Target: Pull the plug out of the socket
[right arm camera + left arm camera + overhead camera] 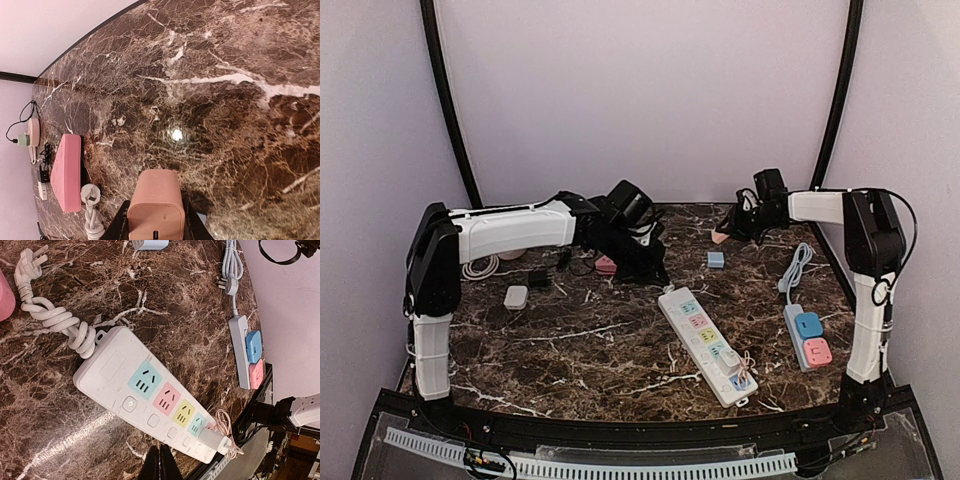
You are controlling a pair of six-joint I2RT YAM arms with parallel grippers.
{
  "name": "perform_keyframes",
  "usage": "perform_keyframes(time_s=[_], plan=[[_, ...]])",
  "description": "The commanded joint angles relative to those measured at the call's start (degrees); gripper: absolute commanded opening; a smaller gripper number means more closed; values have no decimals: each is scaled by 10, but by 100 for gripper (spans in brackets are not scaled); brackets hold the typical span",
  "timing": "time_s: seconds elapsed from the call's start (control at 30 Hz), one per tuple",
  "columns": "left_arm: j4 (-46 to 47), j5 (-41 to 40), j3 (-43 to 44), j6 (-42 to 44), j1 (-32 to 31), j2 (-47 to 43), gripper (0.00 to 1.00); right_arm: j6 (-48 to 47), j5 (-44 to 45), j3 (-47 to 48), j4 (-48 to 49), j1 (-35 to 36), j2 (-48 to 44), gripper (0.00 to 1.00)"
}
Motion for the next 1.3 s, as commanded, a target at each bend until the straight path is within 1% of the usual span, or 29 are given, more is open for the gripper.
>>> perform_keyframes(time_s=[0.0,0.23,0.3,0.47,0.57,0.63,0.7,0.8,1.07,1.27], plan=[[-9,-14,-24,0,-1,-46,3,32,-54,53,38,2,44,13],[-5,-17,-37,-6,-1,-62,3,46,-60,89,36,1,96,18],[-5,-18,-38,-7,-2,-64,3,47,-58,90,35,1,102,22],[1,-17,-39,-8,-1,-63,3,50,-53,85,35,1,108,25],[3,-14,-39,-10,-1,-62,3,48,-45,81,32,1,105,31],[5,-13,-39,-12,-1,-62,3,44,-40,81,27,1,103,37],[7,-12,-41,-13,-1,-62,3,39,-33,84,18,1,102,39],[6,-14,-41,-12,-1,-61,3,30,-23,90,5,1,97,44],[9,-14,-45,-12,-1,-60,3,6,12,95,-24,1,70,47],[14,-12,-44,-11,-1,-57,4,-12,44,74,-37,4,40,50]])
